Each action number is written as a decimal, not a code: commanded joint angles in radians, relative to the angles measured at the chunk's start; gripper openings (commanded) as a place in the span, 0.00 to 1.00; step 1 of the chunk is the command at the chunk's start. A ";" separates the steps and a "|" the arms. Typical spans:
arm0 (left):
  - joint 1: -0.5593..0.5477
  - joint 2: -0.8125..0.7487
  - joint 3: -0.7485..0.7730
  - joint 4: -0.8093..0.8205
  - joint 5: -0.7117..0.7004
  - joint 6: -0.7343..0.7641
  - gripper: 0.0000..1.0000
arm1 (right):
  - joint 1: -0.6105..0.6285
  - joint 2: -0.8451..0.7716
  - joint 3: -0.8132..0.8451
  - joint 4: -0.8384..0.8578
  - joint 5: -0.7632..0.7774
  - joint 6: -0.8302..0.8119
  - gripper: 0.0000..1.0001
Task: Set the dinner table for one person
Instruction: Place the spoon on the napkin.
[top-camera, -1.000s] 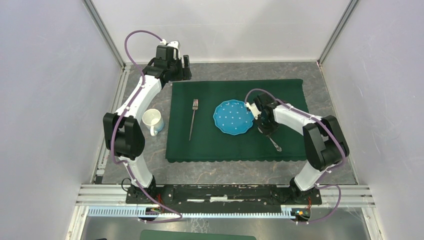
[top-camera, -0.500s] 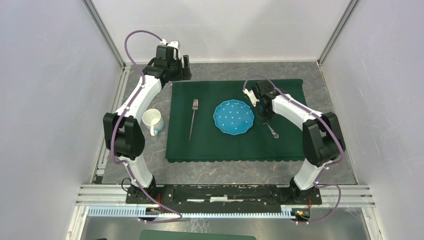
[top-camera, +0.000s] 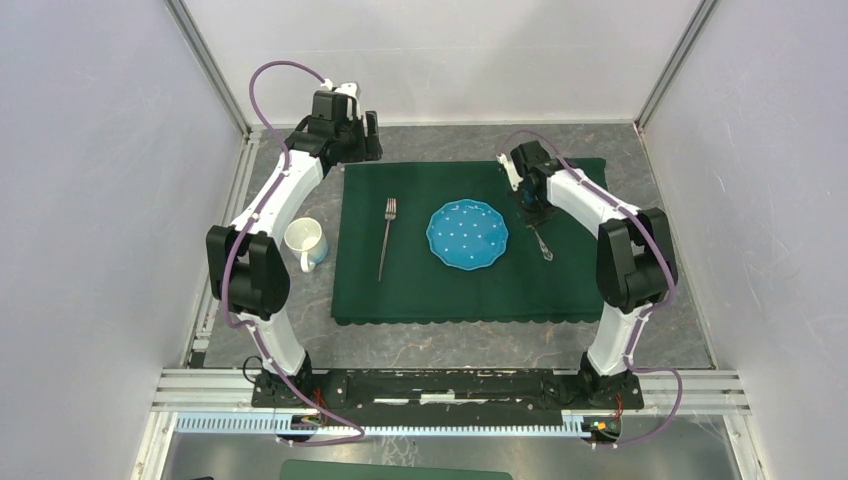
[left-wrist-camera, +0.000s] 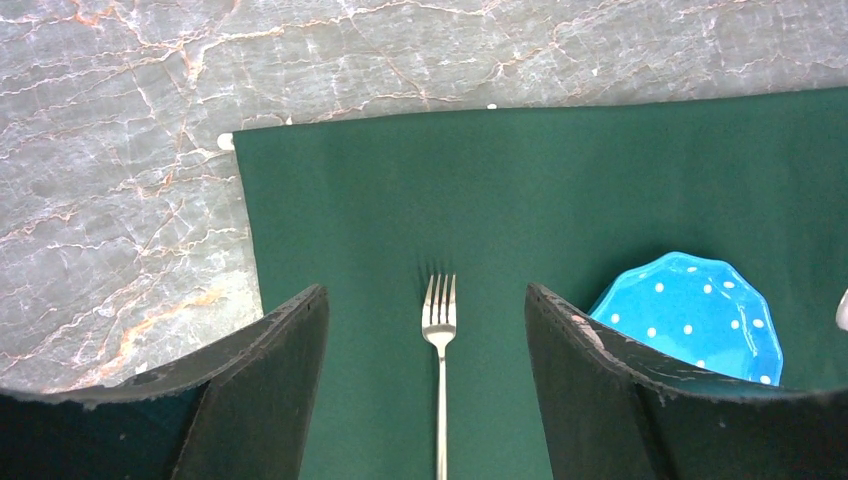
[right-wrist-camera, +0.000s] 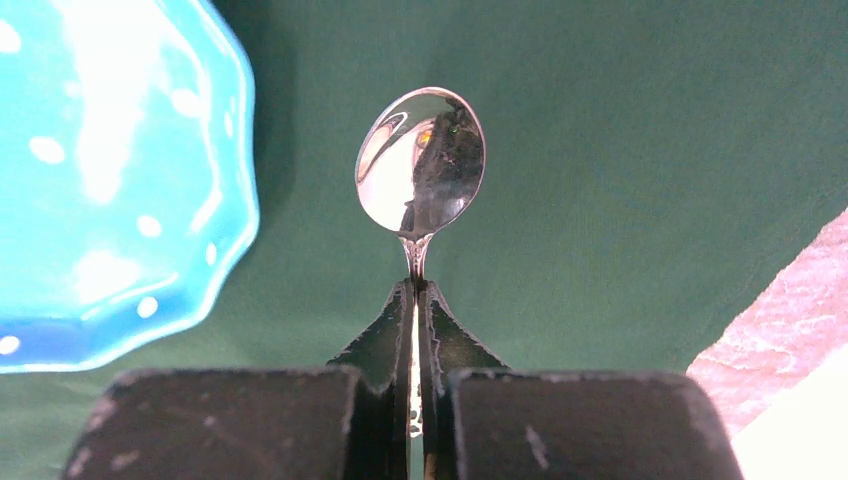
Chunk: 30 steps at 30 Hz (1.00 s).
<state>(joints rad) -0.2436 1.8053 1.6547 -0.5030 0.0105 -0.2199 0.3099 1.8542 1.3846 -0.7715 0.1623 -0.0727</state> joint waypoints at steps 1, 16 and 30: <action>0.006 -0.040 0.016 -0.011 -0.004 -0.003 0.77 | -0.014 0.045 0.085 0.003 -0.039 0.052 0.00; 0.006 -0.059 0.015 -0.028 -0.008 -0.013 0.77 | -0.162 0.062 0.031 0.106 -0.129 0.171 0.00; 0.006 -0.041 0.043 -0.035 -0.008 -0.016 0.75 | -0.190 0.078 0.032 0.115 -0.142 0.180 0.00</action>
<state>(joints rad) -0.2436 1.8053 1.6558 -0.5438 0.0055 -0.2195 0.1181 1.9312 1.4204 -0.6884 0.0338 0.0864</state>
